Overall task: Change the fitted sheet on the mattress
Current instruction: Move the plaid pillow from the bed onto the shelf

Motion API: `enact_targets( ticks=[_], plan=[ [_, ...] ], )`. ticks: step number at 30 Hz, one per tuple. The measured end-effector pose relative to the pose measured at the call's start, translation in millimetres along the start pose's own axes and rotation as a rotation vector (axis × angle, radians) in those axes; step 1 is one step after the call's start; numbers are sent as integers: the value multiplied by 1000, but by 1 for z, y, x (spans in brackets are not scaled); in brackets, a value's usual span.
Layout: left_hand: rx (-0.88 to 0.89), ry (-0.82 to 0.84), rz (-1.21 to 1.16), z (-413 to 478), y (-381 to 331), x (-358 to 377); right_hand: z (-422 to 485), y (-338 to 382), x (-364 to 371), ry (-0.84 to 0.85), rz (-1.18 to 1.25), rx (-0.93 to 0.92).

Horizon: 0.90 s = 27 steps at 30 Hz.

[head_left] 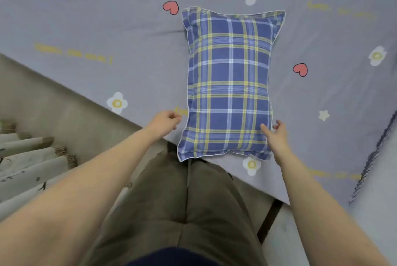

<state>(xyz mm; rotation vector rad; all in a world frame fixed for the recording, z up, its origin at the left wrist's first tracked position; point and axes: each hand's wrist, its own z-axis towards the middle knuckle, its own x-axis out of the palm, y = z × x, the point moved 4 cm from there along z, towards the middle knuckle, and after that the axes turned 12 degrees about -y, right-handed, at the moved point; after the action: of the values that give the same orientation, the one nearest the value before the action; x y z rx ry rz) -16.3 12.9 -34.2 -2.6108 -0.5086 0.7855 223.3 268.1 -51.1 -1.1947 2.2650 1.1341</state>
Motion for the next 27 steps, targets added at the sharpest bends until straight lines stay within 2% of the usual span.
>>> enact_targets(
  ticks=[2,4,8,13,15,18,22,27],
  plan=[
    [-12,-38,29,12,-5,21,27,11,3,24,-28,-64],
    [-31,-36,8,21,-6,44,52,16,12,128,-2,-34],
    [-185,25,-303,39,-8,80,87,13,29,264,87,90],
    [-314,-163,-494,40,-26,90,84,34,39,302,199,151],
    [-302,-132,-589,38,-41,73,72,58,42,364,251,137],
    [-285,-94,-588,28,-64,29,49,105,50,434,315,66],
    [-294,-248,-638,6,-59,-34,3,160,73,537,308,0],
    [-257,-397,-881,-46,-6,-117,-81,220,128,637,223,-182]
  ],
)
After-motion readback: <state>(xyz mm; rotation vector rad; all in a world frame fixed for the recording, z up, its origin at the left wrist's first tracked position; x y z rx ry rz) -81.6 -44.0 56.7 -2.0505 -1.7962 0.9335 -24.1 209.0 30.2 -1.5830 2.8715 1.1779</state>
